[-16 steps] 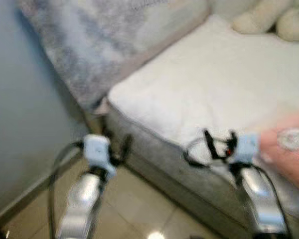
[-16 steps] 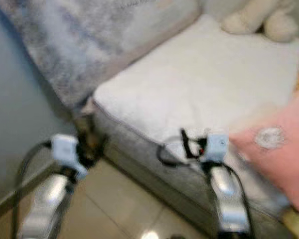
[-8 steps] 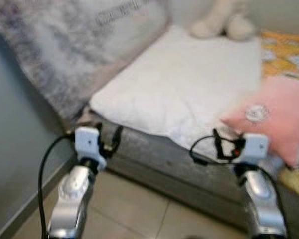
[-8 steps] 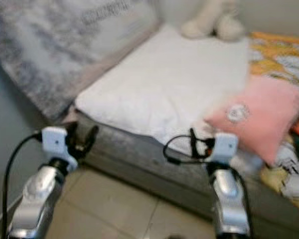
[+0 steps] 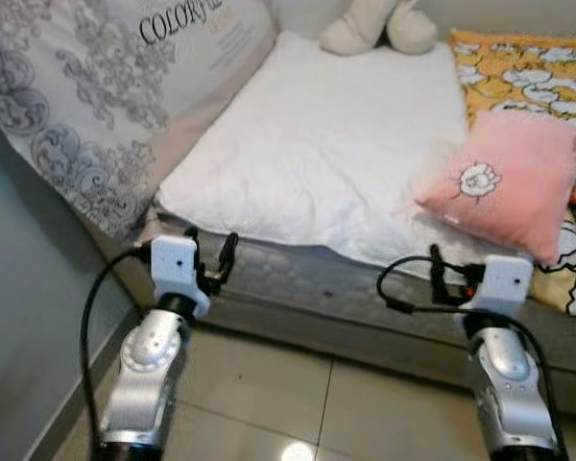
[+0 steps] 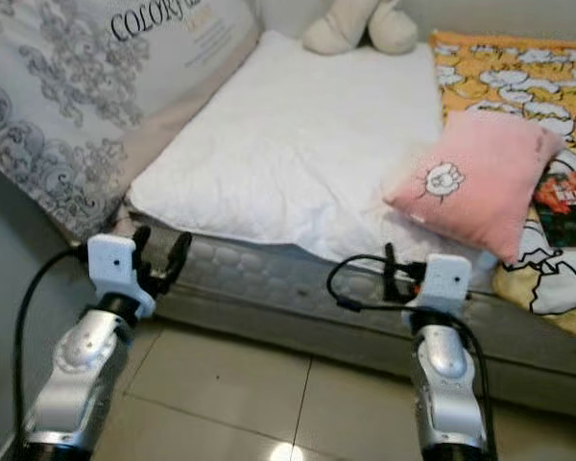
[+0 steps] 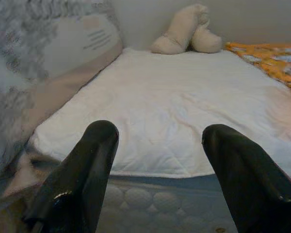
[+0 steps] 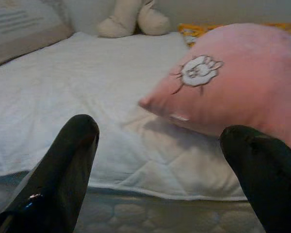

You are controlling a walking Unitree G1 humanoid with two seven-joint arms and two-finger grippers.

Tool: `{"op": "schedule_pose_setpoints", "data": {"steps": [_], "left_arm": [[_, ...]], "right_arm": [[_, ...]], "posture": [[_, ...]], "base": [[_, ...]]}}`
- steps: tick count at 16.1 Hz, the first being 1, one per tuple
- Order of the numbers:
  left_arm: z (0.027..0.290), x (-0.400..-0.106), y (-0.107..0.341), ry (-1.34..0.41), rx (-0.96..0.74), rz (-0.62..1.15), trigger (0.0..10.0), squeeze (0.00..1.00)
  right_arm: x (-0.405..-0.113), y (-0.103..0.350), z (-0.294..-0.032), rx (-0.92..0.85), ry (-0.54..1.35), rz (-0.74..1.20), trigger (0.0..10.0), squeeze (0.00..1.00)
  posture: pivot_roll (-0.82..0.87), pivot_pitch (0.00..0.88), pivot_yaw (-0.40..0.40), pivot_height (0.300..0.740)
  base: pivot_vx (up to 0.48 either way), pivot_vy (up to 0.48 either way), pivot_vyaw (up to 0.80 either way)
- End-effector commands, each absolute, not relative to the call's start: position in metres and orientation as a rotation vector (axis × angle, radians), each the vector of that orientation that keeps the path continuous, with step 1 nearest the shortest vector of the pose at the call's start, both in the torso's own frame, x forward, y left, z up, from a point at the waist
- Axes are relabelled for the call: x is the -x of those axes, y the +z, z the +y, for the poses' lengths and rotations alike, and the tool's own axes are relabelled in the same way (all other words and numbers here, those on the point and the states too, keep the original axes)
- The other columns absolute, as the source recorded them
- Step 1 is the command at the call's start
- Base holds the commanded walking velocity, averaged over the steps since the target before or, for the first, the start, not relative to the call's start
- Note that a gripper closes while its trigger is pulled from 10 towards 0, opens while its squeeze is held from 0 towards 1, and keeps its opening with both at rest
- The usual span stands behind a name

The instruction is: Clean up the room

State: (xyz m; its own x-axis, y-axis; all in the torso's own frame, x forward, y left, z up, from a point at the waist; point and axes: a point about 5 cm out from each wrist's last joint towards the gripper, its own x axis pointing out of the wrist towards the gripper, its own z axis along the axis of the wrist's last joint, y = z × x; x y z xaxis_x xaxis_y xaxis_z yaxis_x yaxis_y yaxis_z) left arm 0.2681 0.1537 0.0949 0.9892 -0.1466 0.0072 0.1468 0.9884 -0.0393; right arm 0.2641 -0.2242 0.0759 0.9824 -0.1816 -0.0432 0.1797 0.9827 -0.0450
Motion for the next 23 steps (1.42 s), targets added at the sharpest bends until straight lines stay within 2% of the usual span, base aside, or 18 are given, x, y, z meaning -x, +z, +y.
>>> {"op": "schedule_pose_setpoints", "data": {"steps": [1,4,5,16,19,20,23], "left_arm": [[0.159,-0.261,0.082,-0.094,0.05,0.051,10.0,0.0],[0.156,-0.26,0.083,-0.096,0.07,0.043,10.0,0.0],[0.158,-0.261,0.084,-0.088,0.116,0.035,10.0,1.0],[0.162,-0.273,0.088,-0.149,0.001,0.023,10.0,1.0],[0.162,-0.275,0.086,-0.153,0.002,0.026,10.0,1.0],[0.161,-0.275,0.085,-0.156,0.011,0.029,10.0,0.0],[0.173,-0.272,0.081,-0.078,0.048,0.046,10.0,0.0]], "right_arm": [[-0.267,0.077,-0.232,0.049,-0.219,0.043,10.0,0.0],[-0.268,0.074,-0.227,0.053,-0.193,0.066,10.0,0.0],[-0.269,0.074,-0.225,0.049,-0.181,0.066,10.0,0.0],[-0.285,0.08,-0.22,0.068,-0.147,0.052,10.0,0.0],[-0.285,0.076,-0.217,0.058,-0.139,0.062,10.0,0.0],[-0.285,0.076,-0.219,0.061,-0.143,0.058,10.0,0.0],[-0.277,0.072,-0.221,0.052,-0.141,0.054,10.0,0.0]], "posture": [[-0.11,0.0,0.067,0.74],[-0.11,0.0,0.065,0.74],[-0.11,0.0,0.065,0.74],[-0.11,0.0,0.055,0.74],[-0.11,0.0,0.06,0.74],[-0.11,0.0,0.062,0.74],[-0.12,0.0,0.066,0.74]], "base": [[0.0,0.0,0.0],[0.0,0.0,0.0],[0.0,0.0,0.0],[0.0,0.0,0.0],[0.0,0.0,-0.63],[0.0,0.0,-0.66],[0.0,0.0,-0.66]]}}
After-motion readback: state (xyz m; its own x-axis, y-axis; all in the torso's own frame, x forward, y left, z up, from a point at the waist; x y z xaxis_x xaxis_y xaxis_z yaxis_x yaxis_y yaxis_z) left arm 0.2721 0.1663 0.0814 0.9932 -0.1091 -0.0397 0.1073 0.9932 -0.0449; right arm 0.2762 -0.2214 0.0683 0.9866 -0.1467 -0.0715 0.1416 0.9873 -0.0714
